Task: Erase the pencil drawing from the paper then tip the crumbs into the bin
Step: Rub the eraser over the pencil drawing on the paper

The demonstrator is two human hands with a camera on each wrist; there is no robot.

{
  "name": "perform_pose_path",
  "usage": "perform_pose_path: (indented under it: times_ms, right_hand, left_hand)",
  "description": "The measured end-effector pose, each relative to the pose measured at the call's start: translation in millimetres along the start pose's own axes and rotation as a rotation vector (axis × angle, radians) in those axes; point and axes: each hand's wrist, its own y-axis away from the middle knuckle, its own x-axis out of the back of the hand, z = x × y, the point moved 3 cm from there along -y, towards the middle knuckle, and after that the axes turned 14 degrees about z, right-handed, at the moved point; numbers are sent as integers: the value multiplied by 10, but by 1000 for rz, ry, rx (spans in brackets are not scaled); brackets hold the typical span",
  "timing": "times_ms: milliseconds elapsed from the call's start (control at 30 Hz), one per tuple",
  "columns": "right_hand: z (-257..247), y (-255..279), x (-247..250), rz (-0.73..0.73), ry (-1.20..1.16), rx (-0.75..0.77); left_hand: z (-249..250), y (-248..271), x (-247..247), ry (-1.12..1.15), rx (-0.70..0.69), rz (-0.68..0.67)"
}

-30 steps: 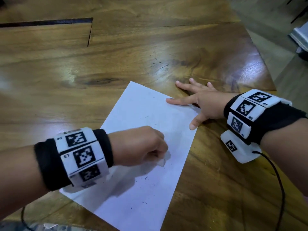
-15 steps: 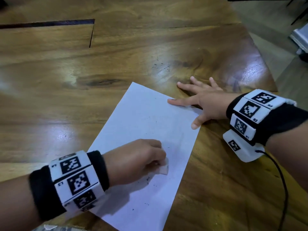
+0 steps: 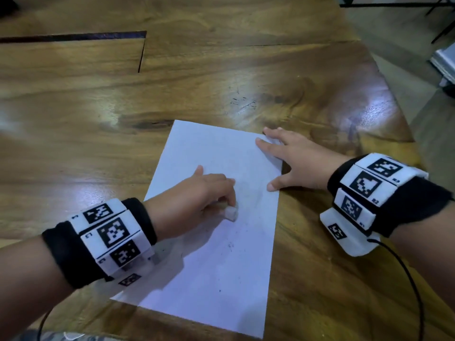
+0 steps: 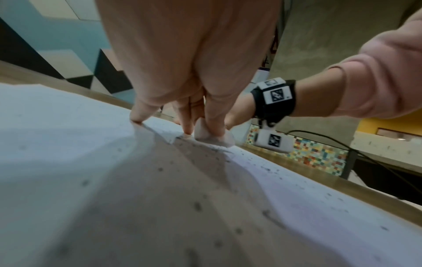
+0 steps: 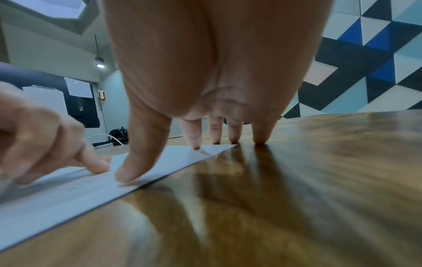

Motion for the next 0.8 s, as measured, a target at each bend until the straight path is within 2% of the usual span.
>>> perform_pose_path:
  times_ms: [100,300,400,467,533,667,800]
  right_hand:
    - [18,-8,-3,-12,15,30]
    - [33,-2,-20,-47,48,72]
    - [27,-10,-20,-41,35,55]
    - [5,-8,-16,-27,22,38]
    - [-24,5,-34,1,25,22]
    - [-57,27,-110,16,83,19]
    - [-58,29,-103,-9,116,15]
  left_hand:
    - [-28,-43,61,-21,37,52]
    - [51,-64,107,-7,51,61]
    - [153,-321,229,-61,40,191]
    - [168,-558,306,-120,89,297]
    - [137,-768,308,-161,153,341]
    - [127,-987,189,-210,189,330]
    - [171,-932,134,-214,150,296]
